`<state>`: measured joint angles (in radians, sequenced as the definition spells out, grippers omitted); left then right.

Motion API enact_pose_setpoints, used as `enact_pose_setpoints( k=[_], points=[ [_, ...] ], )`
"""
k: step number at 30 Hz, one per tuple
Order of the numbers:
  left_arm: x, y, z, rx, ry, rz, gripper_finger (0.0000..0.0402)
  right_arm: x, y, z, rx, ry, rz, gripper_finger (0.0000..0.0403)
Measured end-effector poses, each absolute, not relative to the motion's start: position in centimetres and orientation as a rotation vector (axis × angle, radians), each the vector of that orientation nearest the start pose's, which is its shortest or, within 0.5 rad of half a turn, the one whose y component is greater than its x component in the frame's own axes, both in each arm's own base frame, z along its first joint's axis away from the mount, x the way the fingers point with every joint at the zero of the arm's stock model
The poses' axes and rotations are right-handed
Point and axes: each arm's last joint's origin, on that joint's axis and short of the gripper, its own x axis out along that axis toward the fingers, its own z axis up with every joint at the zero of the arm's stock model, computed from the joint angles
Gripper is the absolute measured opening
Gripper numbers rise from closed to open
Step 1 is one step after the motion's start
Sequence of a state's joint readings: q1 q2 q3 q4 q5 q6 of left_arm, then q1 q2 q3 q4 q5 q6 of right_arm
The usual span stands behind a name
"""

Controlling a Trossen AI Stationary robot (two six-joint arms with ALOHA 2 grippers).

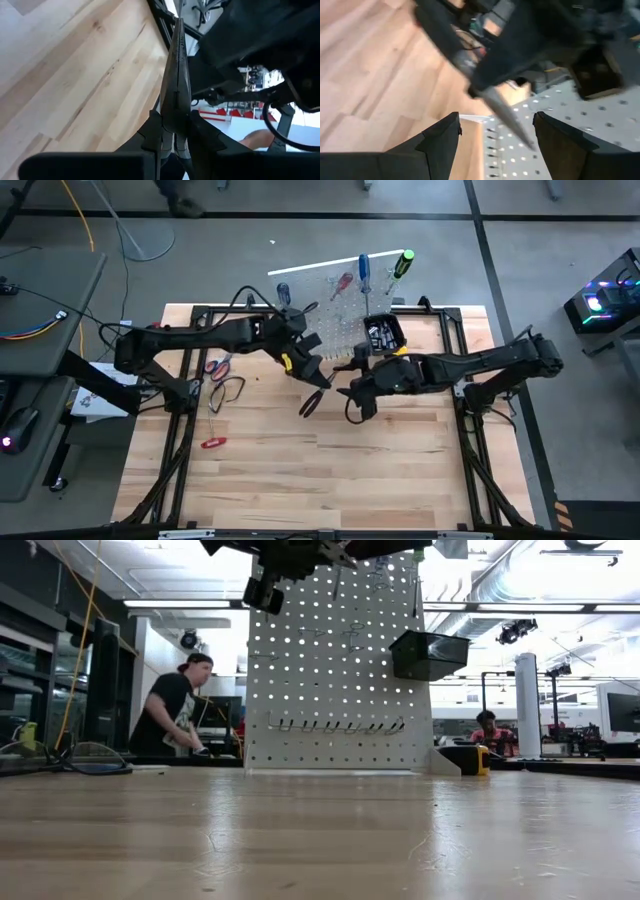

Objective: Hang tools onto peg board
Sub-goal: Hang the black pliers on the peg board

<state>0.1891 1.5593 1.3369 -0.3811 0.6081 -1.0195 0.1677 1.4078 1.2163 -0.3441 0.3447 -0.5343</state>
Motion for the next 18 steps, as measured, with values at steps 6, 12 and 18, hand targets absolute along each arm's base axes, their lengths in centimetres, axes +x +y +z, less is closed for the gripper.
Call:
enact_pose_setpoints(
  k=[6,12,18],
  points=[
    [34.1,5.1,32.0,-1.214,0.728,-0.079,0.0051,31.1,3.4,32.4,-0.648,0.574,-0.012,0.0248],
    [34.1,4.8,32.0,-1.205,0.734,-0.087,0.0051,31.1,3.1,32.4,-0.643,0.568,0.027,0.0248],
    [34.4,4.4,31.6,-1.208,0.749,-0.076,0.0051,31.9,3.3,31.3,-0.648,0.595,0.069,0.0248]
  ],
)
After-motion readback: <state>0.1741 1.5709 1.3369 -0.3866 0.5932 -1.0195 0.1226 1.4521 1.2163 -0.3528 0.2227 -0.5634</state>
